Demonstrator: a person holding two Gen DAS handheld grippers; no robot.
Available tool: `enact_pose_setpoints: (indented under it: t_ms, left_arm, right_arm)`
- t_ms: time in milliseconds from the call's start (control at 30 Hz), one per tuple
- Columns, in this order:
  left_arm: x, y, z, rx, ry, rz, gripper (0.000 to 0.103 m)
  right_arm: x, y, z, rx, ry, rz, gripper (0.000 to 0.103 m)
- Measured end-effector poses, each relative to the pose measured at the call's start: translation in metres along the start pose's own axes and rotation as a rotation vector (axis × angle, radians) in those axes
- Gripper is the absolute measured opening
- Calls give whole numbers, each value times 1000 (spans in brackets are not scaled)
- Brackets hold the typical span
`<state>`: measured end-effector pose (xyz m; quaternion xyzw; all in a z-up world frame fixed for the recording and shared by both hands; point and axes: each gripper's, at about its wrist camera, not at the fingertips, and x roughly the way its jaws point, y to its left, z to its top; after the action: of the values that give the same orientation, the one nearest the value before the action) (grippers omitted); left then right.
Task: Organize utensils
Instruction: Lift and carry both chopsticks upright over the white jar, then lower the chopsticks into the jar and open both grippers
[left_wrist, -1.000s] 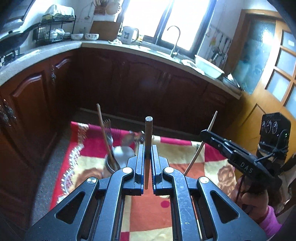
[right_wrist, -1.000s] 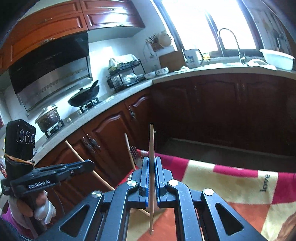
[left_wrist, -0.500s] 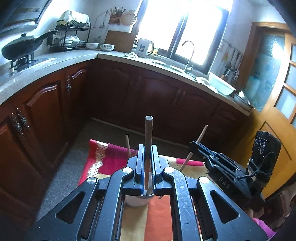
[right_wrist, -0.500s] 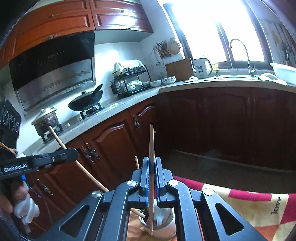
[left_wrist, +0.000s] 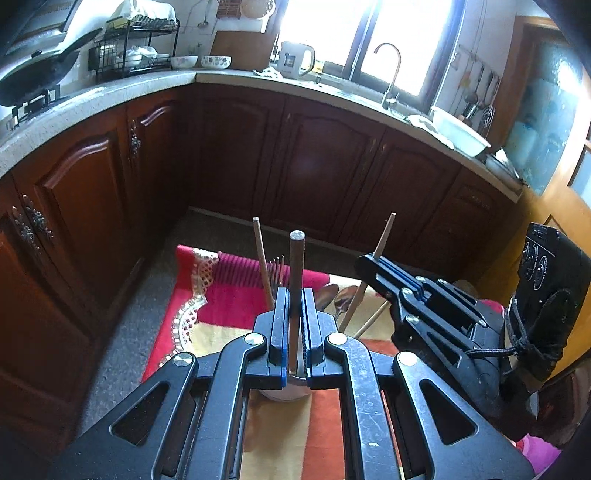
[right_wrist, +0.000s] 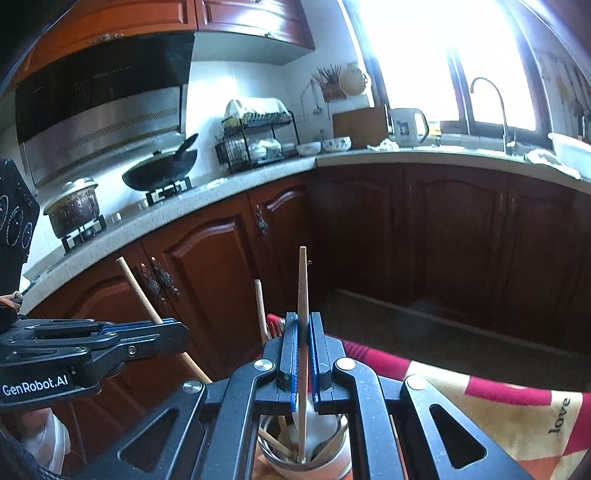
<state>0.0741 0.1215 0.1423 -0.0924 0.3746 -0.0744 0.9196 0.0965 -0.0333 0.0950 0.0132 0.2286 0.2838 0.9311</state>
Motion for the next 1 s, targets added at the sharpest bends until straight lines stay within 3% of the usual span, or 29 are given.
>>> enact_pose_setpoints:
  t_ms: [300,733,767,900,1000]
  left_arm:
    - [15,-10,-11,30,14,21,5]
    - [15,-18,-15,49,6,59,7]
    - [15,-18,-15,47,7,61,9]
    - [12,-18,-16,33,0,55,37]
    - [9,-17,-17,28,-4,56,38]
  right_arm:
    - [14,-14,-27,28,98,1,5]
    - [4,-33,-35,119,147,32,7]
    - [1,-34,-35,118,143,33,8]
    - [-8,-32,-34,104,128,36,19]
    - [-15,-32,-34,93,112,26,29]
